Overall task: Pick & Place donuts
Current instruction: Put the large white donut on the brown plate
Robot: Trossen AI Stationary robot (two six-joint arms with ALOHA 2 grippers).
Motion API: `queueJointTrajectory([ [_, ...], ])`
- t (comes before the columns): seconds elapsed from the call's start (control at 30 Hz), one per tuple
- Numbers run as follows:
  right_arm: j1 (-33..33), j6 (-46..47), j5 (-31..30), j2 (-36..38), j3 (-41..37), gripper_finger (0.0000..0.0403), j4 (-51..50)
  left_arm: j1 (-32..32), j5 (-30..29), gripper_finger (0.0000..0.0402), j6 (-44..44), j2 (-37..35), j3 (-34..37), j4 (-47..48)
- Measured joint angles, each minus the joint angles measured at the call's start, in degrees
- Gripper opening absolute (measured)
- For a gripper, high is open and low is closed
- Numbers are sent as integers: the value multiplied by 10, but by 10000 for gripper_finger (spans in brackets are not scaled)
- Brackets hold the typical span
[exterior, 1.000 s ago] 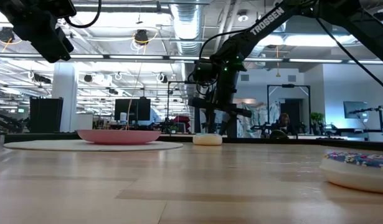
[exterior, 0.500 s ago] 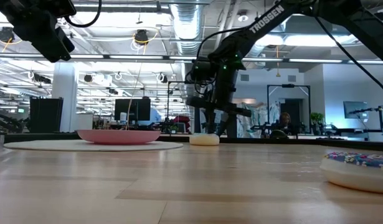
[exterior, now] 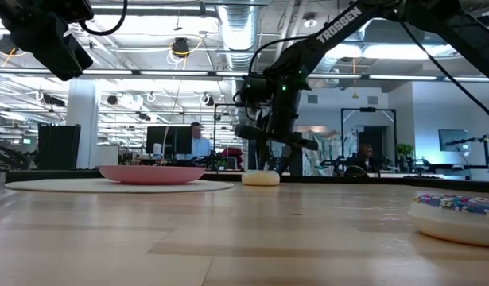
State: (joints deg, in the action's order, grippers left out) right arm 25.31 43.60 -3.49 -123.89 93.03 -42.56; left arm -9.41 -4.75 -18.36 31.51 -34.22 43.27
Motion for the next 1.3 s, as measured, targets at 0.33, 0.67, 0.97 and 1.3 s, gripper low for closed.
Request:
queueJointTrajectory([
  [0.33, -6, 19, -7, -17, 0, 192, -8, 0, -5, 0, 1, -24, 0, 25],
  [0.67, -7, 19, -4, -9, -1, 130, -7, 0, -6, 0, 1, -24, 0, 26],
  [0.97, -10, -4, 41, -9, 0, 120, -24, 0, -6, 0, 1, -24, 0, 27],
  [1.3, -80, -72, 60, 102, -6, 129, -113, 0, -20, 0, -14, -24, 0, 22],
])
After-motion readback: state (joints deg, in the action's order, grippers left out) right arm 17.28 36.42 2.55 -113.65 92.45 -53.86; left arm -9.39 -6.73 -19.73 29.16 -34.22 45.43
